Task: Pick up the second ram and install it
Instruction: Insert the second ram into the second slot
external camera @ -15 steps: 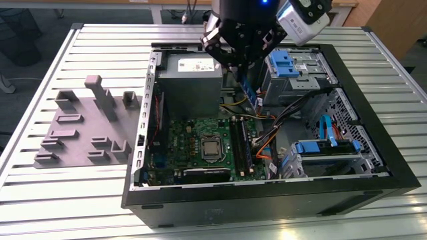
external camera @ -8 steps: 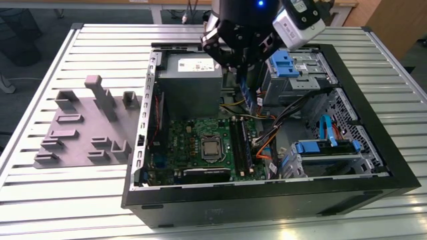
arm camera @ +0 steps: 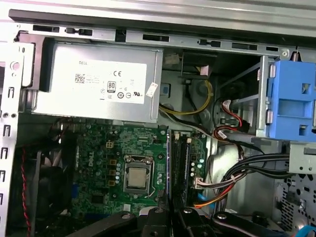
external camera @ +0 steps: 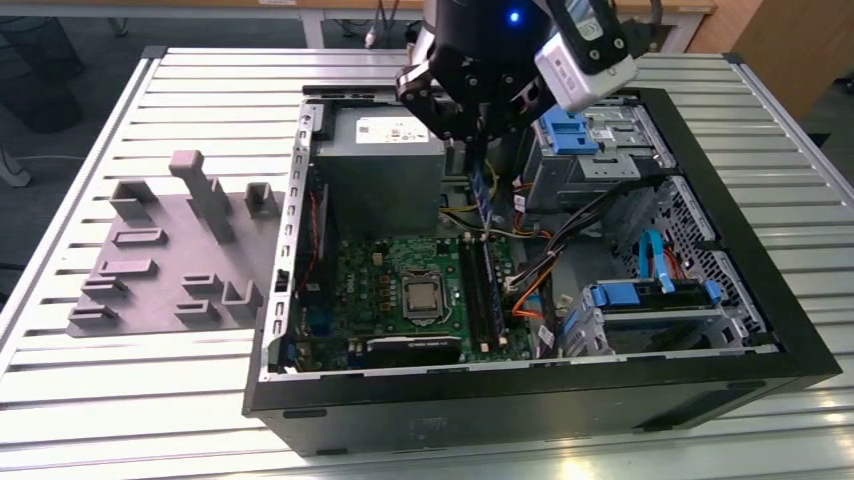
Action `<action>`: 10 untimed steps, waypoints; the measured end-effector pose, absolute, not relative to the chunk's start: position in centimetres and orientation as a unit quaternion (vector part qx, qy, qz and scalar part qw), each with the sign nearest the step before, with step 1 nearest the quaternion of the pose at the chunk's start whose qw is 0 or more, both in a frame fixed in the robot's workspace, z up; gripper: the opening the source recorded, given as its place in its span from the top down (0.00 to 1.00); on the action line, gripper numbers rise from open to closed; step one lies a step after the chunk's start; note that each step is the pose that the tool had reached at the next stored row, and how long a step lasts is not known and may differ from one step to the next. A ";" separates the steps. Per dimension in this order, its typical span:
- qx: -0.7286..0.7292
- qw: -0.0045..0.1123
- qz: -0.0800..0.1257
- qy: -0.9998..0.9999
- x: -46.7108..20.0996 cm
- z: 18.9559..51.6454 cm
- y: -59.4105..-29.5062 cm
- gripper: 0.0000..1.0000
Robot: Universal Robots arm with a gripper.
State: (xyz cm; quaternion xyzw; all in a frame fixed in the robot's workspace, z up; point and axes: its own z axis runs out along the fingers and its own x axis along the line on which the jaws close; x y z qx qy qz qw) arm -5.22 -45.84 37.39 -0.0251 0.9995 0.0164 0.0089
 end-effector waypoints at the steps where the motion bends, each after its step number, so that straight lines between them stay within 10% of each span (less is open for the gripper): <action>1: -0.019 0.009 0.016 1.000 -5.2 37.3 -45.8 0.86; 10: 0.031 0.006 0.016 0.999 -4.9 36.0 -45.8 0.86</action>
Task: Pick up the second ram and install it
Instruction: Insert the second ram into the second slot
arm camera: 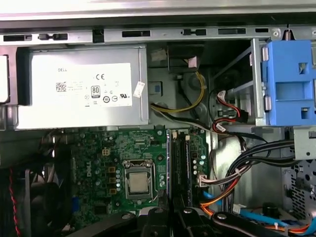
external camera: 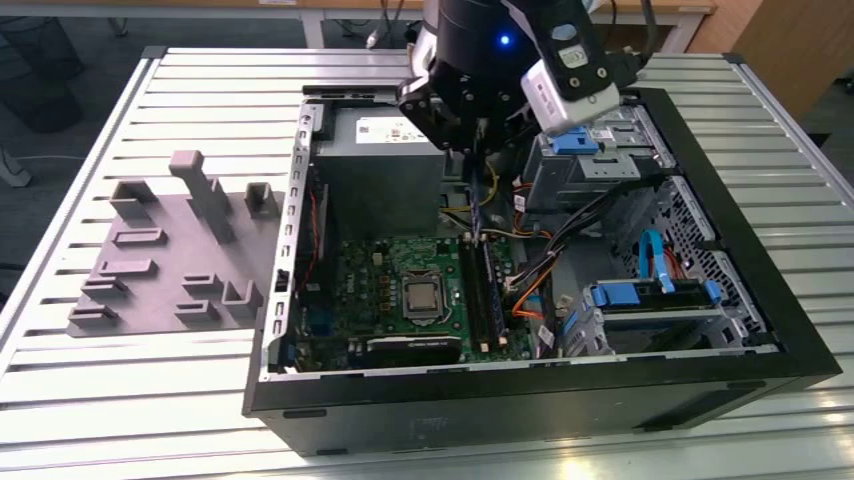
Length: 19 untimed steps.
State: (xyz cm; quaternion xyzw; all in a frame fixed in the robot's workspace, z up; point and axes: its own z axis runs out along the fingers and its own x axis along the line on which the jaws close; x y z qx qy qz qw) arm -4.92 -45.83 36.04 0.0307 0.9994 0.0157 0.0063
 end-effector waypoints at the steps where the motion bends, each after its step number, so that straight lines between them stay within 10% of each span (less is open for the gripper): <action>1: 0.031 0.004 0.016 0.999 -4.7 36.0 -45.8 0.86; 6: 0.031 -0.017 0.015 0.999 -3.6 35.4 -45.8 0.86; 19: -0.013 -0.017 0.006 1.000 -3.4 33.7 -45.8 0.86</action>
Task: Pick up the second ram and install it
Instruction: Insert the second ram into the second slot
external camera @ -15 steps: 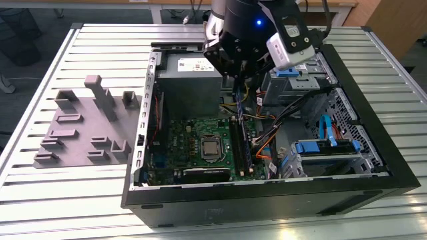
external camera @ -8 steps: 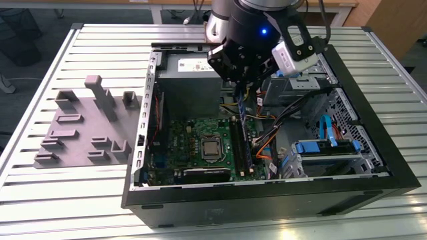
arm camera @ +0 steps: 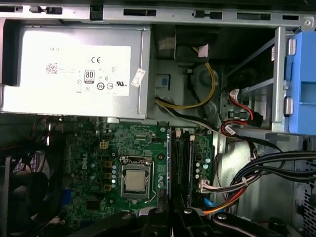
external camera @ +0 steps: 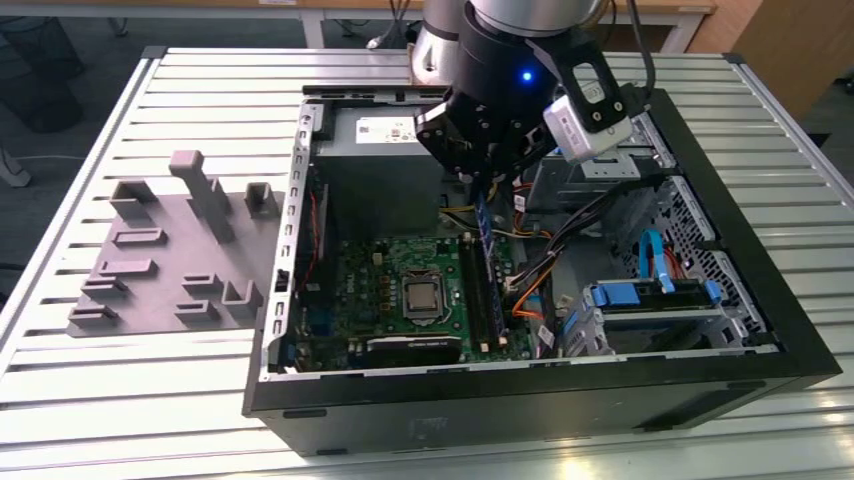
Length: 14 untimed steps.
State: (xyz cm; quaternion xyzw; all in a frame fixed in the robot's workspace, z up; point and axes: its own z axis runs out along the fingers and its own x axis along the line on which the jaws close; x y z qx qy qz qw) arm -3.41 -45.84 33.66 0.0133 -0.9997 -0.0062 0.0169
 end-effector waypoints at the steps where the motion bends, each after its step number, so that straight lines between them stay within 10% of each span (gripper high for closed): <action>1: 0.013 0.017 -0.006 -1.000 -3.4 33.7 -45.8 0.86; 14: 0.013 0.017 -0.006 -1.000 -3.4 33.6 -45.8 0.86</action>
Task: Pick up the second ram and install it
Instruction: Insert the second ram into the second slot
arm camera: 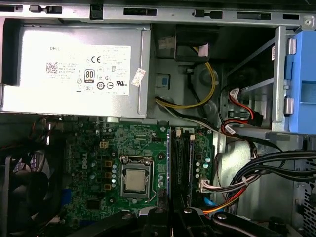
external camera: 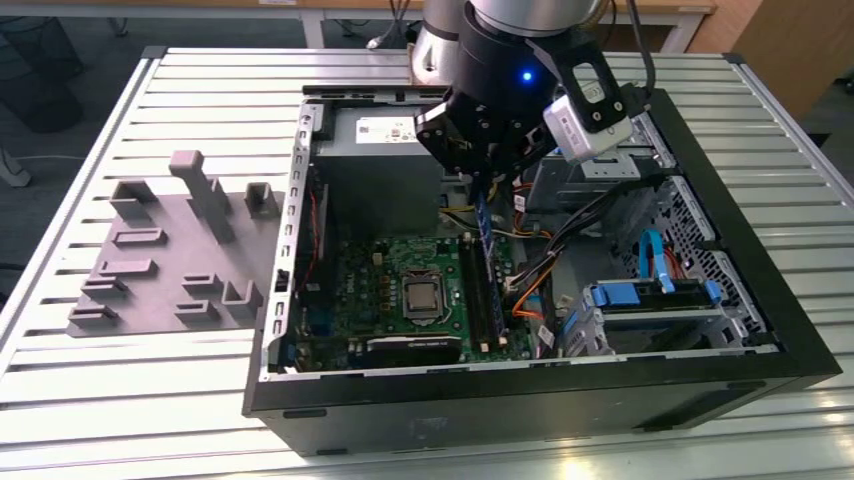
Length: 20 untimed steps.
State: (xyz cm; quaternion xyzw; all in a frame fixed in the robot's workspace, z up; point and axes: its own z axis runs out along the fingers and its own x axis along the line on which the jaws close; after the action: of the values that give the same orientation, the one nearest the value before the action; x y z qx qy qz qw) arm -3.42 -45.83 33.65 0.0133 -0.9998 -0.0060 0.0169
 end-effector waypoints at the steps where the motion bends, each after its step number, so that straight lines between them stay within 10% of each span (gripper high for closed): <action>1: 0.013 0.017 -0.006 -1.000 -3.4 33.6 -45.8 0.86; 20: 0.010 0.017 -0.007 -1.000 -2.4 30.3 -45.8 0.86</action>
State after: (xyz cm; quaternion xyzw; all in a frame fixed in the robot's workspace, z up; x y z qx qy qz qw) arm -2.39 -45.79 30.28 0.0098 -0.9998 -0.0071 0.0168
